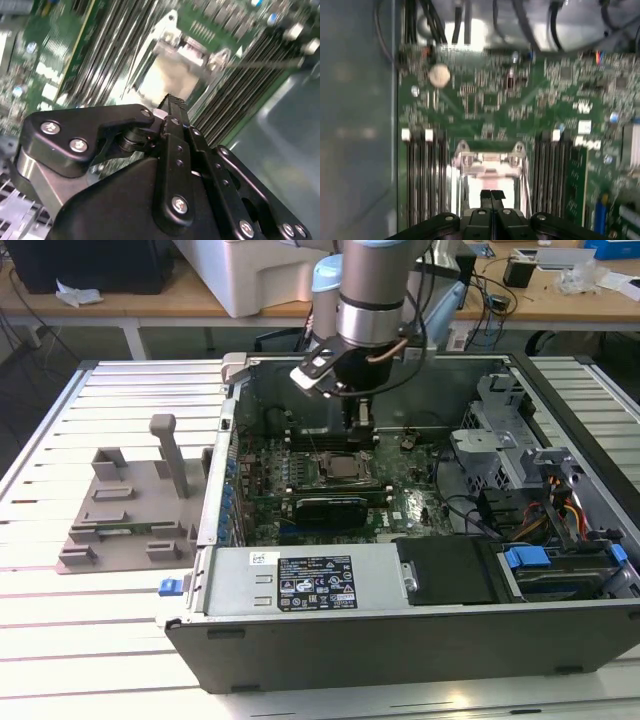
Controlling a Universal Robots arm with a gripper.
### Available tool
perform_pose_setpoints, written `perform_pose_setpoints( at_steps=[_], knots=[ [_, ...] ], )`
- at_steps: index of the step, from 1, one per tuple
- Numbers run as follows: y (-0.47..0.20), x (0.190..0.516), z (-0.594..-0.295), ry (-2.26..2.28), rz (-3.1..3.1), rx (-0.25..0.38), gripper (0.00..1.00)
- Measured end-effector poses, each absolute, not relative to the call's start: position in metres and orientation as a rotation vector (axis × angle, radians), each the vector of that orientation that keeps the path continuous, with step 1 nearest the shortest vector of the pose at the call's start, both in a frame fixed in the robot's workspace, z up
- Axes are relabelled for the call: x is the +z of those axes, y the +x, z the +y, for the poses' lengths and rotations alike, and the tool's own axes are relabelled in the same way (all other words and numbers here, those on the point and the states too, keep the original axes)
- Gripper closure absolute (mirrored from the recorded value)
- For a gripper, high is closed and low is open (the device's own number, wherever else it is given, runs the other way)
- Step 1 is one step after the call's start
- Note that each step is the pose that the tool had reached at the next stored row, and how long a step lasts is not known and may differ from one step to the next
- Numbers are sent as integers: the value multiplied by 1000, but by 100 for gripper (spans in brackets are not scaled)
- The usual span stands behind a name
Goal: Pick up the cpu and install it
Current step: 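Close the cpu cover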
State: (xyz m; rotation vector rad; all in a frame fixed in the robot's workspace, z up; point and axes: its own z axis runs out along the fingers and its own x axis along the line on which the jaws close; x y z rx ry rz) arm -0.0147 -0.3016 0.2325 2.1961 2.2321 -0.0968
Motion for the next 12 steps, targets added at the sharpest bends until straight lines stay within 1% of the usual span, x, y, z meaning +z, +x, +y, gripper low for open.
perform_pose_setpoints(
  at_steps=[4,12],
  knots=[
    [-40,221,-302,2196,2232,-97,89],
    [-51,205,-302,2196,2232,-97,89]
  ],
)
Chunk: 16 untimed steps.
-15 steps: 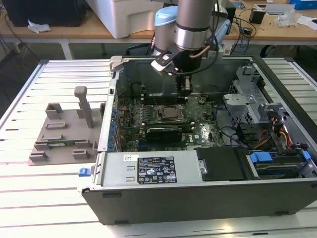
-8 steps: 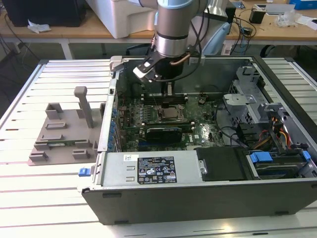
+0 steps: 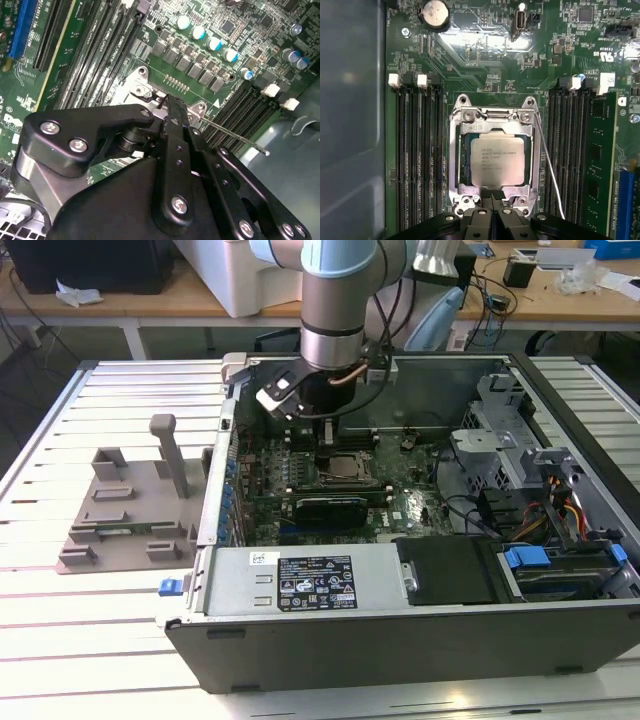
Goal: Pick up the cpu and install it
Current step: 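Close the cpu cover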
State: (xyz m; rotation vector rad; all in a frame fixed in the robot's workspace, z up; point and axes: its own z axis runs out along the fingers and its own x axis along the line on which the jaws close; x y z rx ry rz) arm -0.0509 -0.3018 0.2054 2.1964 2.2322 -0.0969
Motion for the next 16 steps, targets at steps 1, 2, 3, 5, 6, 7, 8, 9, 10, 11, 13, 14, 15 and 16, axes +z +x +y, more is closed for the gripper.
perform_pose_setpoints(
  at_steps=[1,2,3,5,6,7,8,9,10,11,13,14,15,16],
  knots=[
    [-51,205,-302,2197,2233,-96,89],
    [-50,205,-302,2197,2233,-96,89],
    [-48,205,-302,2197,2233,-95,89],
    [-42,205,-302,2198,2236,-93,89],
    [-39,205,-302,2196,2238,-89,89],
    [-37,205,-302,2197,2240,-87,89],
    [-36,206,-302,2197,2241,-85,89],
    [-34,207,-302,2197,2242,-85,89],
    [-33,209,-302,2197,2242,-86,89],
    [-32,212,-302,2197,2242,-86,89],
    [-29,215,-302,2197,2242,-87,89],
    [-25,215,-302,2199,2244,-90,89],
    [-18,215,-303,2202,2247,-98,89],
    [-15,215,-304,2204,2249,-102,89]
  ],
)
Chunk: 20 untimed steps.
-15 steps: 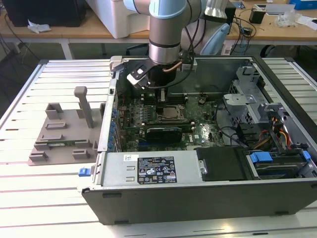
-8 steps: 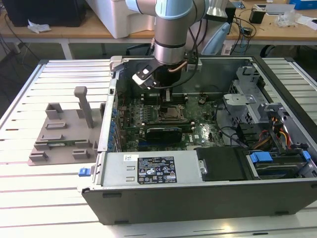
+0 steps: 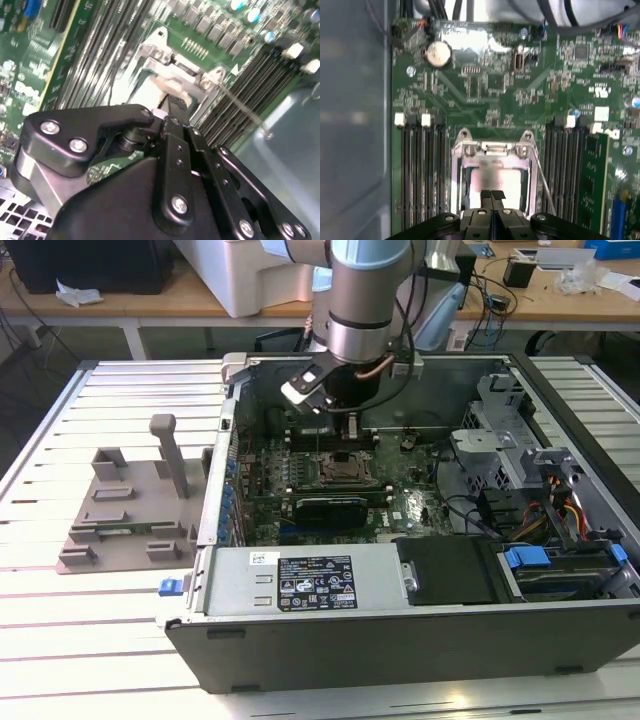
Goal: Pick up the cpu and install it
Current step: 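Close the cpu cover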
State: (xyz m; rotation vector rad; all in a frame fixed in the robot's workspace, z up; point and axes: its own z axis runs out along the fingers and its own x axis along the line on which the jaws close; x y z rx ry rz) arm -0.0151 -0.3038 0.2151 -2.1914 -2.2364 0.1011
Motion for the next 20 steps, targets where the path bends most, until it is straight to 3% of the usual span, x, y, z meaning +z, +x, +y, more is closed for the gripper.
perform_pose_setpoints(
  at_steps=[5,14,20],
  knots=[
    [-12,216,-317,-2181,-2227,87,89],
    [-12,267,-317,-2178,-2224,80,89],
    [-12,274,-317,-2177,-2224,79,89]
  ],
)
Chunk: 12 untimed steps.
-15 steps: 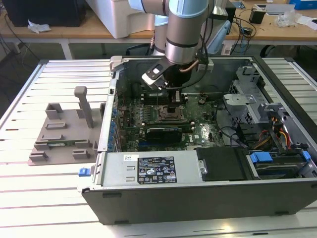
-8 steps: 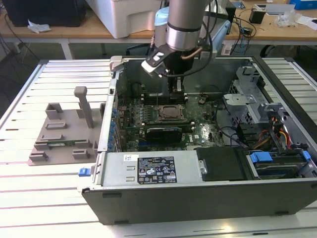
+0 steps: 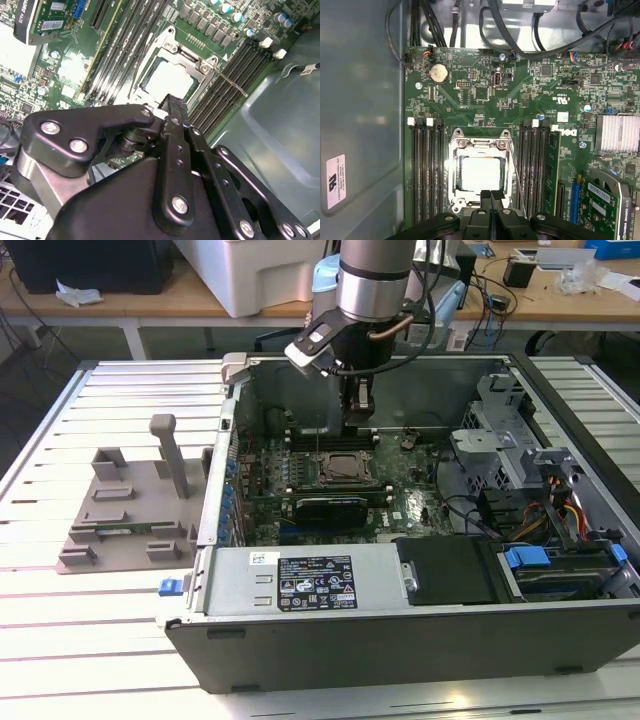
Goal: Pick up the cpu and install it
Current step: 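Close the cpu cover, then install the first cpu locking lever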
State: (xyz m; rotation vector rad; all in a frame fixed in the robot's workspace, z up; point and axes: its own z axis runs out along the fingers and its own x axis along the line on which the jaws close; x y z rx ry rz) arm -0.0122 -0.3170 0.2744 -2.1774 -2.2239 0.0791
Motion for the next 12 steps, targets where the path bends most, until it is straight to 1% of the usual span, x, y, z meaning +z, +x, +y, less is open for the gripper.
perform_pose_setpoints(
  at_steps=[10,12],
  knots=[
    [-12,274,-317,-2170,-2230,78,89],
    [-12,274,-317,-2092,-2306,80,89]
  ],
)
